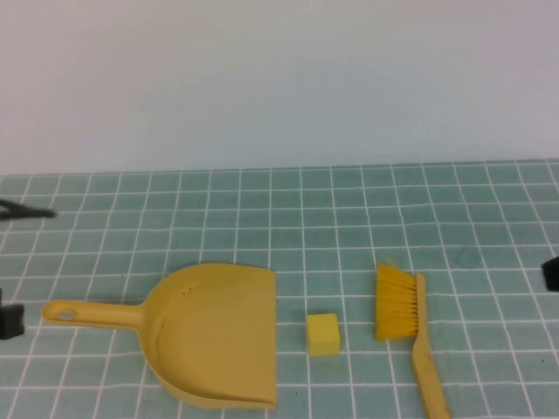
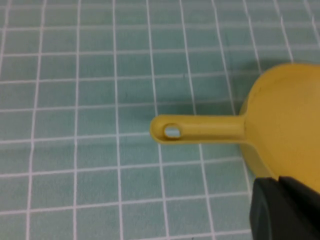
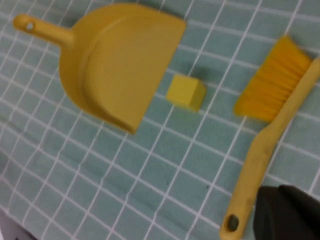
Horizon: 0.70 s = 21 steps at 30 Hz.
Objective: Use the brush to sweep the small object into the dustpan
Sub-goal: Pick up the broom from the table
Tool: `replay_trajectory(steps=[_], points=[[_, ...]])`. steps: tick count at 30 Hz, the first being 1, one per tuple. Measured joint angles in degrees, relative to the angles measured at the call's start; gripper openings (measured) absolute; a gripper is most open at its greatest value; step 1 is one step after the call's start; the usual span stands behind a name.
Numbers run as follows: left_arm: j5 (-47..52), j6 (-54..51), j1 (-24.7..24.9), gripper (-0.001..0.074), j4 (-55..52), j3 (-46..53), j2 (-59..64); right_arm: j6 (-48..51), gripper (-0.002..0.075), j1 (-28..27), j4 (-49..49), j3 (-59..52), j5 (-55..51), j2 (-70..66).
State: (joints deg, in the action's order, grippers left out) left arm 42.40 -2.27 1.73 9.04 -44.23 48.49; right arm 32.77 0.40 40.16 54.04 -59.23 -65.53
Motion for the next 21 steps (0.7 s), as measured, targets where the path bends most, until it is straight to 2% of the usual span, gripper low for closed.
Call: replay_trajectory(steps=[3, 7, 13, 16, 17, 21], points=[[3.2, -4.4, 0.0, -0.0002, 0.0, -3.5, 6.0, 1.8, -0.0001, 0.0, 0.2, 0.0, -1.2, -4.8], [5.3, -6.8, 0.6, 0.0, 0.1, -7.2, 13.9, -0.5, -0.0001, 1.0, -6.6, 0.0, -0.6, -7.8], [3.9, -11.4, 5.7, 0.0067, -3.9, -10.5, 24.6, -10.7, -0.0001, 10.6, -21.6, 0.0, 1.8, -8.8], [2.6, -13.2, 8.5, 0.0161, -8.1, -11.4, 27.9, -14.4, -0.0001, 17.3, -27.3, 0.0, 2.2, -9.5], [2.8, -13.2, 9.2, 0.0218, -9.8, -11.9, 28.6, -15.4, -0.0001, 19.2, -28.8, 0.0, 2.2, -9.8], [3.9, -13.4, 10.8, 0.0385, -15.3, -12.6, 29.3, -17.4, -0.0001, 23.4, -31.9, 0.0, 2.3, -10.0]])
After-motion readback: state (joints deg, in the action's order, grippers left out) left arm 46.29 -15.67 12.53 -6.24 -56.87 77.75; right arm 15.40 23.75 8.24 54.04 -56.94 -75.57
